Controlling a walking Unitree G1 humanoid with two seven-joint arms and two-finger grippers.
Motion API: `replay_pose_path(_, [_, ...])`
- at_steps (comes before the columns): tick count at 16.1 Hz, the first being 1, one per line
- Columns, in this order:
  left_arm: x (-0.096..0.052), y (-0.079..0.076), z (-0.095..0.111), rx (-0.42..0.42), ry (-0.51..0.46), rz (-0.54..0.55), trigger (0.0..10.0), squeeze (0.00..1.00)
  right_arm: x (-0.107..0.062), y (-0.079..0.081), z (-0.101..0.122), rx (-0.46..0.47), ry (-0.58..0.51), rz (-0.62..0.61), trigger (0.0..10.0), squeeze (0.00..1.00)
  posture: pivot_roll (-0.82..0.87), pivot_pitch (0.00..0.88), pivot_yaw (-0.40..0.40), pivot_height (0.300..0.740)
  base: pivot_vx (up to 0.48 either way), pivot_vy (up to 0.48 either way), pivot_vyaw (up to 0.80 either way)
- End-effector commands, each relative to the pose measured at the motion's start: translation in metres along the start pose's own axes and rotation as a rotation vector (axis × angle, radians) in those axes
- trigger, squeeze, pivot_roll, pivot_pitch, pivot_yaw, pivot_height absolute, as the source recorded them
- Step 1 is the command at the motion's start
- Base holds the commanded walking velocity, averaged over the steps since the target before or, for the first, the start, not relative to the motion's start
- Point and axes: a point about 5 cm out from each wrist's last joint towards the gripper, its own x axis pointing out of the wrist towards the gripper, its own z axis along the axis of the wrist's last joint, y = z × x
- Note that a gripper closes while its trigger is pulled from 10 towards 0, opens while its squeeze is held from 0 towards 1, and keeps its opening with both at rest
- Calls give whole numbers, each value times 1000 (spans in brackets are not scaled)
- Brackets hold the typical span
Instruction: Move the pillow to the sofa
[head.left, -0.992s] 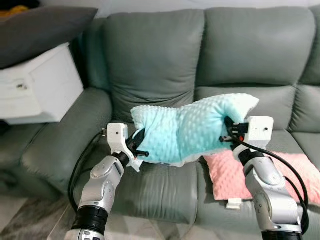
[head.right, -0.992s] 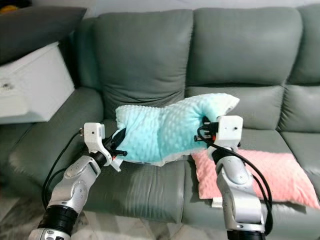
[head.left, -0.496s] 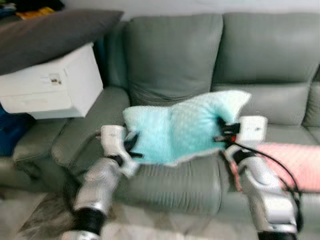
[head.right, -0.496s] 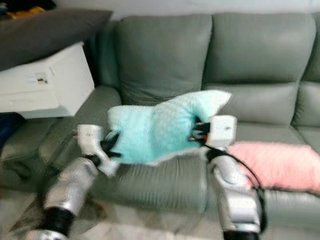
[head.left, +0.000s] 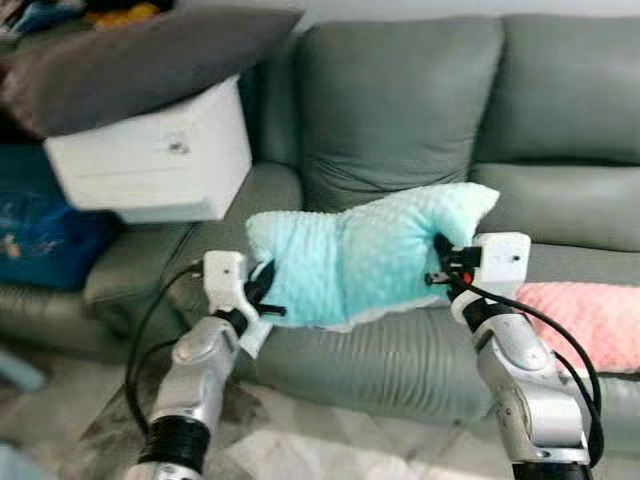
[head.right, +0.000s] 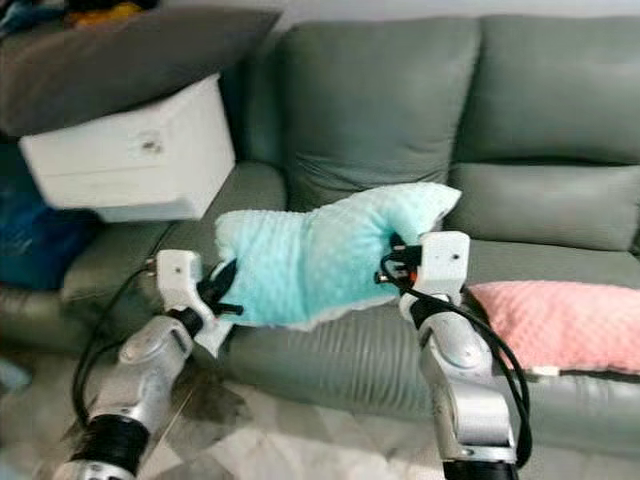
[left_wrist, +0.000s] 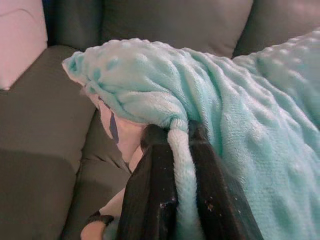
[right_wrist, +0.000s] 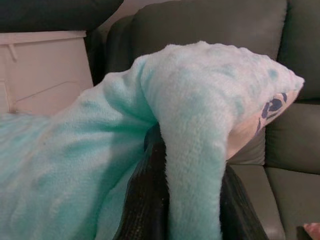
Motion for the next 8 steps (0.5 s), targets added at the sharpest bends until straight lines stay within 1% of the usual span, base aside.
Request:
replay_pose_path(1, [4, -1, 8, 11, -26, -10, 10000, 0, 3, -2, 7, -10, -34, -15, 10000, 0, -211, 0, 71, 740, 0, 0, 0])
replay_pose_path(3, [4, -1, 8, 13, -26, -9, 10000, 0, 3, -2, 7, -10, -31, -21, 10000, 0, -212, 0, 70, 740, 0, 0, 0])
replay_pose_path(5, [6, -4, 6, -8, -17, -30, 10000, 0, 3, -3, 7, -10, -26, -25, 10000, 0, -214, 0, 71, 740, 0, 0, -800])
replay_pose_path(8, [5, -6, 5, -11, -14, -38, 10000, 0, 2, -2, 6, -7, -26, -23, 10000, 0, -214, 0, 70, 740, 0, 0, -800])
